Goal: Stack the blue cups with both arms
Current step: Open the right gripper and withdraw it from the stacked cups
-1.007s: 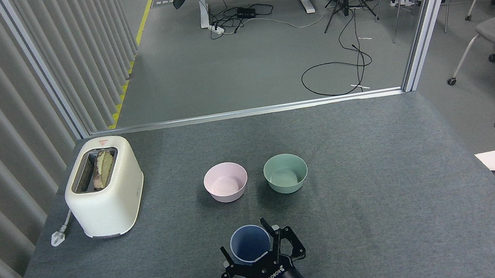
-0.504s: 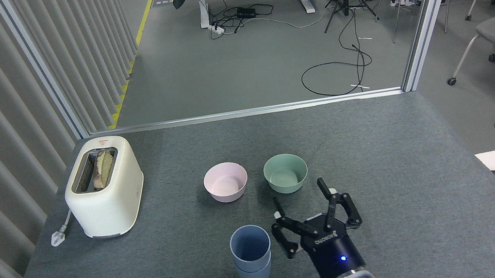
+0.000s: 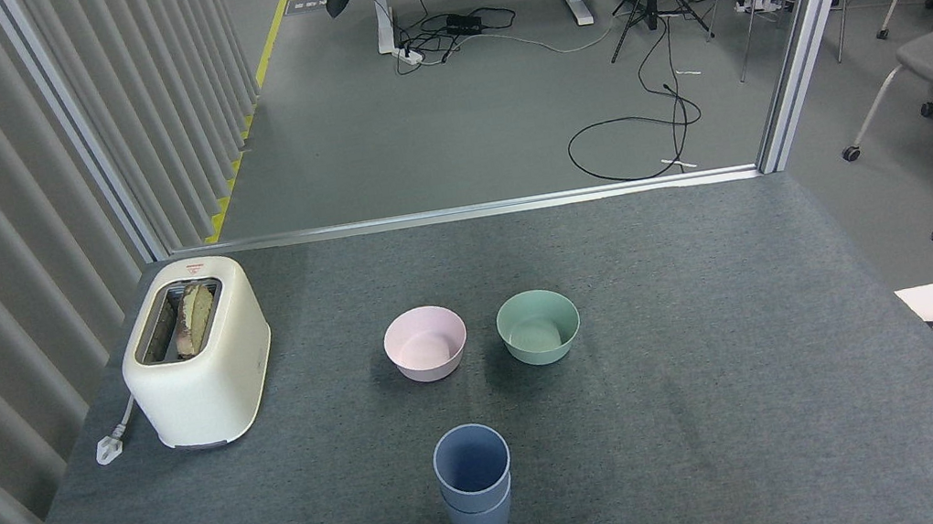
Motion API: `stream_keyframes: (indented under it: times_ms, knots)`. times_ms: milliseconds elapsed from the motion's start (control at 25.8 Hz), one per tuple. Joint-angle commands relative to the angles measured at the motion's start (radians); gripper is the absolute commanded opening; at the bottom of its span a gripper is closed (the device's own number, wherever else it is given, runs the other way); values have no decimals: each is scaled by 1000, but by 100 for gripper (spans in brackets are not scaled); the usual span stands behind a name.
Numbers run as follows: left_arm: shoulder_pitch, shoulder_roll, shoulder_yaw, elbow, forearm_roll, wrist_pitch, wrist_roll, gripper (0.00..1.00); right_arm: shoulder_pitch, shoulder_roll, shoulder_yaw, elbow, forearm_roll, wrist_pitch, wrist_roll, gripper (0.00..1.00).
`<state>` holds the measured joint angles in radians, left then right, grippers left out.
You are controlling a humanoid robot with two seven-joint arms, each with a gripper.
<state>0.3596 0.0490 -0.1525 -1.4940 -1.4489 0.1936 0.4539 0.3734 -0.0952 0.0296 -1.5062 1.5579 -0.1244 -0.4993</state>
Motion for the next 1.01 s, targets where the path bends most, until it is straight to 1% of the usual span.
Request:
stream_keyframes:
  times_ms: [0, 116, 194, 349, 465, 542, 968]
  knots:
    - [16, 12, 5, -11, 2, -105, 0, 100, 59, 8, -40, -8, -10, 3, -24, 100]
    - [21, 19, 53, -11, 2, -206, 0, 100, 61, 8, -65, -14, -12, -1, -16, 100]
    - [16, 17, 83, -6, 5, -226, 0, 100, 61, 6, -74, -15, -12, -4, -13, 100]
    - [19, 19, 94, 0, 7, -220, 0, 100, 62, 6, -76, -25, -13, -9, -10, 100]
    - [24, 19, 96, 0, 5, -215, 0, 100, 64, 8, -74, -25, -13, -38, 1, 100]
    - [24, 19, 97, -2, 5, -214, 0, 100, 64, 8, -74, -25, -13, -40, 16, 100]
    - [22, 19, 102, 0, 4, -209, 19, 100, 64, 8, -73, -25, -13, -41, 16, 100]
